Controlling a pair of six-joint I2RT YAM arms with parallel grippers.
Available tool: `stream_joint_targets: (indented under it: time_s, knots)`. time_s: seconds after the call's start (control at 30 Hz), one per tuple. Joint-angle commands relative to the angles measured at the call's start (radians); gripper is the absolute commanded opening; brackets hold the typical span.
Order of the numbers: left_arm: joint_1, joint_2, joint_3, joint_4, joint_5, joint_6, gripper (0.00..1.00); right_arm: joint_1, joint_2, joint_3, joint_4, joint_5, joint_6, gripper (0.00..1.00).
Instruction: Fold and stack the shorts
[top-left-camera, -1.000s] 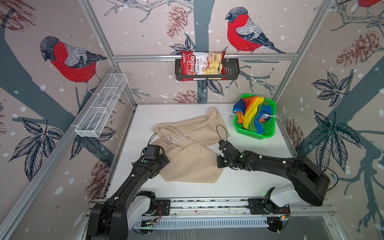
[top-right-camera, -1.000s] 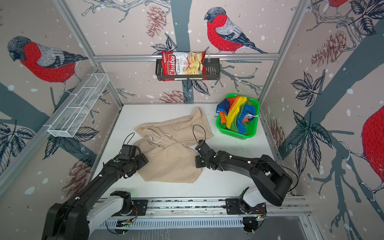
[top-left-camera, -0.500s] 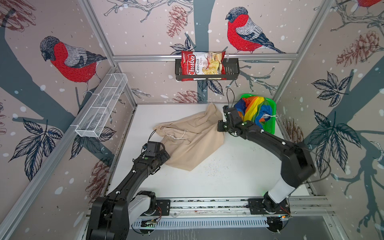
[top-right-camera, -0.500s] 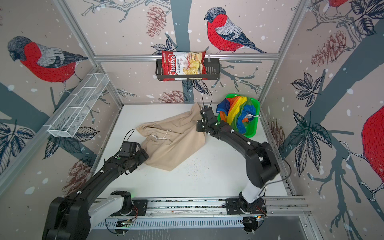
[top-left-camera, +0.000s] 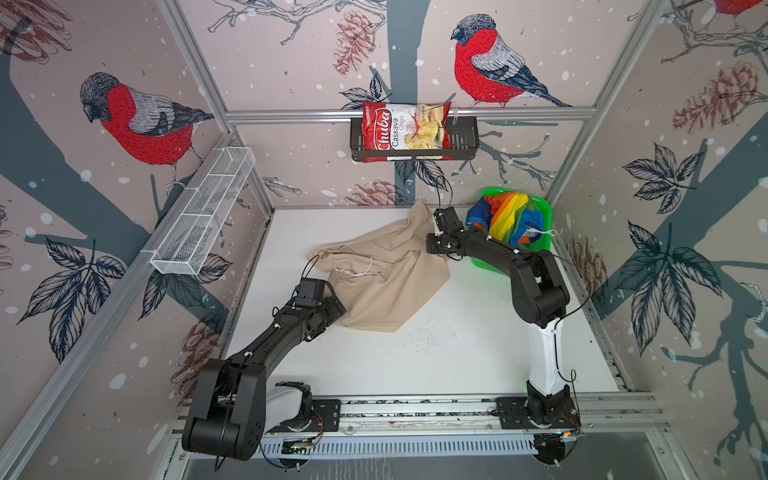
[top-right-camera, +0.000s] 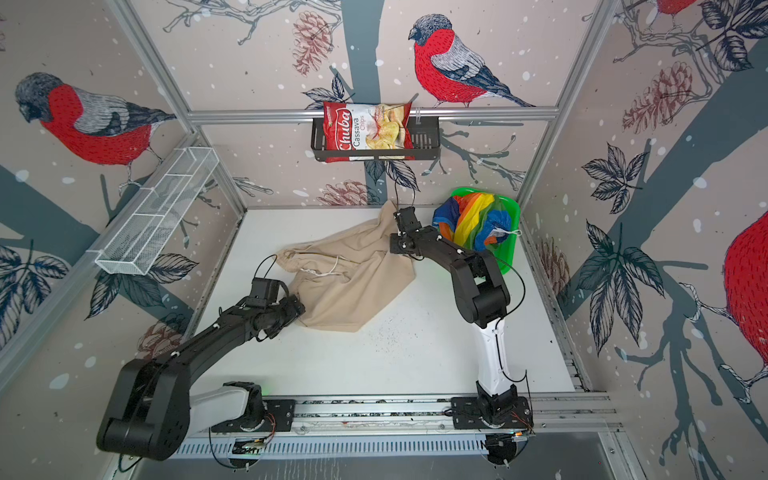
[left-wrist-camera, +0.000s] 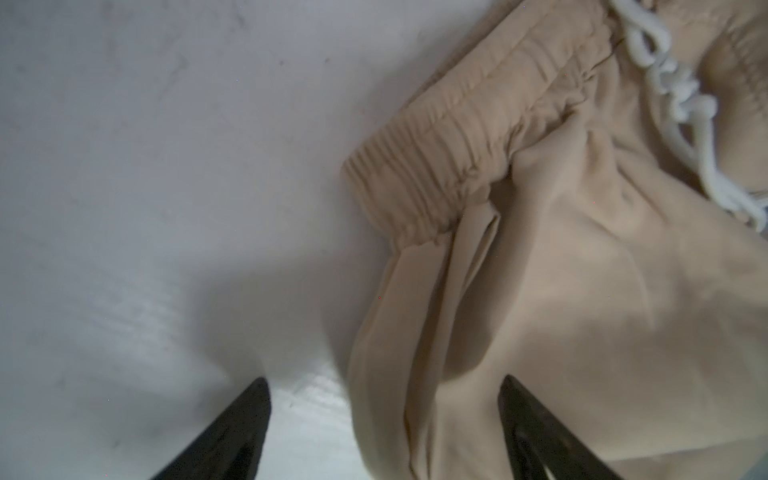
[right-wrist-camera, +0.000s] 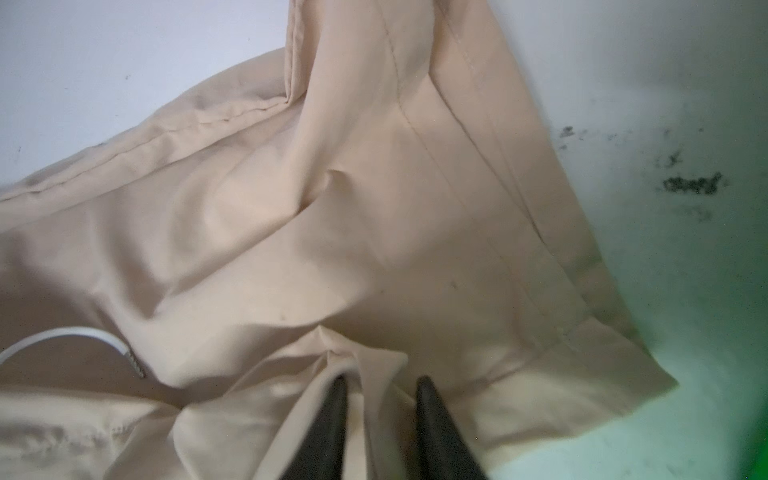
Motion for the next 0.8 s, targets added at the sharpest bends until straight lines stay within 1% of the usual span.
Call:
stream_joint_targets:
  time_s: [0.0,0.07,0.13,0.17,0.2,0.27,0.33,0.47,0.5,0.57,0.63,0.7,0.73,0.77]
  knots:
    - [0.001,0.050,-0.004,0.054,0.087,0.002,0.62,-0.001,-0.126,-0.119,0.094,-0.006,0.016,0.53]
    - [0.000,0.068,0.015,0.064,0.109,-0.001,0.33,0.001,-0.248,-0.238,0.122,-0.002,0.025,0.53]
    - [0.000,0.065,0.040,0.056,0.121,-0.014,0.14,0.026,-0.392,-0.384,0.176,0.027,0.027,0.53]
    - [0.000,0.055,0.055,0.054,0.132,-0.024,0.07,0.055,-0.475,-0.466,0.207,0.054,0.018,0.55]
    - [0.000,0.043,0.068,0.055,0.143,-0.031,0.02,0.086,-0.538,-0.533,0.233,0.080,0.004,0.58]
    - [0.000,0.012,0.111,0.039,0.159,-0.050,0.00,0.195,-0.670,-0.665,0.268,0.162,-0.036,0.61]
    - [0.000,-0.015,0.178,0.010,0.168,-0.059,0.00,0.308,-0.756,-0.755,0.279,0.243,-0.041,0.63]
    - [-0.001,-0.065,0.329,-0.073,0.171,-0.072,0.00,0.514,-0.861,-0.866,0.307,0.348,0.043,0.67]
    - [-0.001,-0.073,0.358,-0.091,0.173,-0.073,0.00,0.560,-0.868,-0.878,0.321,0.387,0.057,0.69]
    - [-0.001,-0.085,0.424,-0.134,0.177,-0.081,0.00,0.649,-0.858,-0.875,0.354,0.517,0.093,0.78]
    - [-0.001,-0.095,0.464,-0.160,0.188,-0.092,0.00,0.708,-0.837,-0.850,0.393,0.605,0.094,0.85]
    - [-0.001,-0.100,0.487,-0.170,0.199,-0.107,0.00,0.759,-0.756,-0.819,0.450,0.694,0.068,0.92]
    - [-0.001,-0.104,0.487,-0.168,0.209,-0.112,0.00,0.781,-0.711,-0.792,0.474,0.723,0.047,0.98]
    - [0.000,-0.107,0.519,-0.167,0.218,-0.117,0.00,0.799,-0.662,-0.756,0.486,0.741,0.025,0.99]
